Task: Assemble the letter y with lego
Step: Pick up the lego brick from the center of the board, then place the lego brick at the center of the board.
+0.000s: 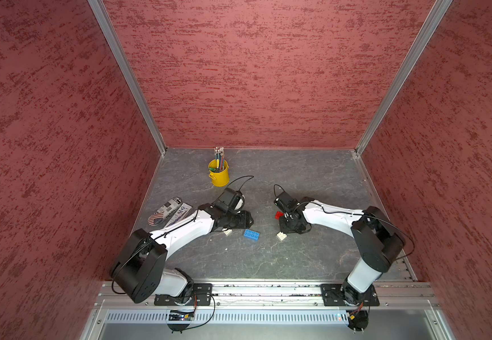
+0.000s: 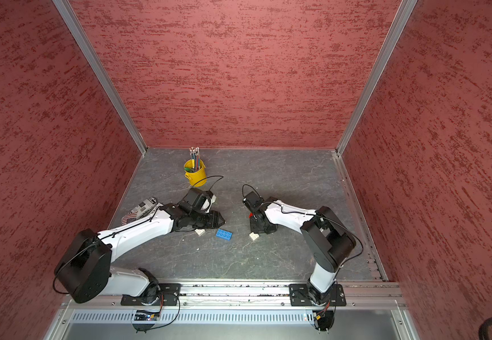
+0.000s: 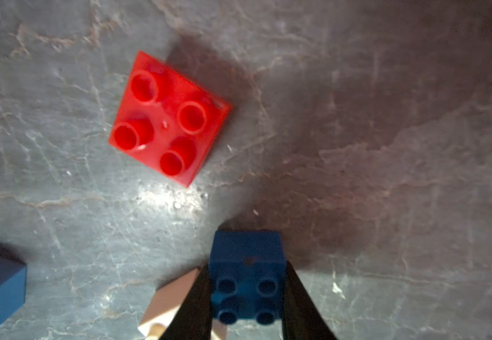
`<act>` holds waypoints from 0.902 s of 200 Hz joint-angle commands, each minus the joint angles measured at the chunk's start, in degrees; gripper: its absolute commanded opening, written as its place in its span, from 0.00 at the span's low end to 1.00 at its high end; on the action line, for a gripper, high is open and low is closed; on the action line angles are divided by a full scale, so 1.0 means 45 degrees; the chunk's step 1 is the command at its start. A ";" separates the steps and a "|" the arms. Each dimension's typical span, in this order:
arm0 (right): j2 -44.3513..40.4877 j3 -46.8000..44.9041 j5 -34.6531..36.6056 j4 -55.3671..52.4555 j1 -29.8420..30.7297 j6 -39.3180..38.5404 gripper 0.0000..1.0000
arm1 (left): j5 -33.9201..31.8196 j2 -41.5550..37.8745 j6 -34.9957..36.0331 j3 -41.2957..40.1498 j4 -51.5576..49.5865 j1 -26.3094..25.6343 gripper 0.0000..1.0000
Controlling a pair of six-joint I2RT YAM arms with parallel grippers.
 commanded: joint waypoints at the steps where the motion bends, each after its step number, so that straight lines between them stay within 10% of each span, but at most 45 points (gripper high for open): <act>1: 0.0676 0.0721 -0.0117 0.0579 0.0050 -0.0479 0.34 | -0.0176 -0.0226 0.0082 0.0044 -0.0015 -0.0003 0.62; 180: 0.1547 0.1456 0.0039 0.0842 -0.0404 -0.0639 0.33 | -0.0215 -0.0348 -0.0084 -0.0116 0.0052 0.0006 0.62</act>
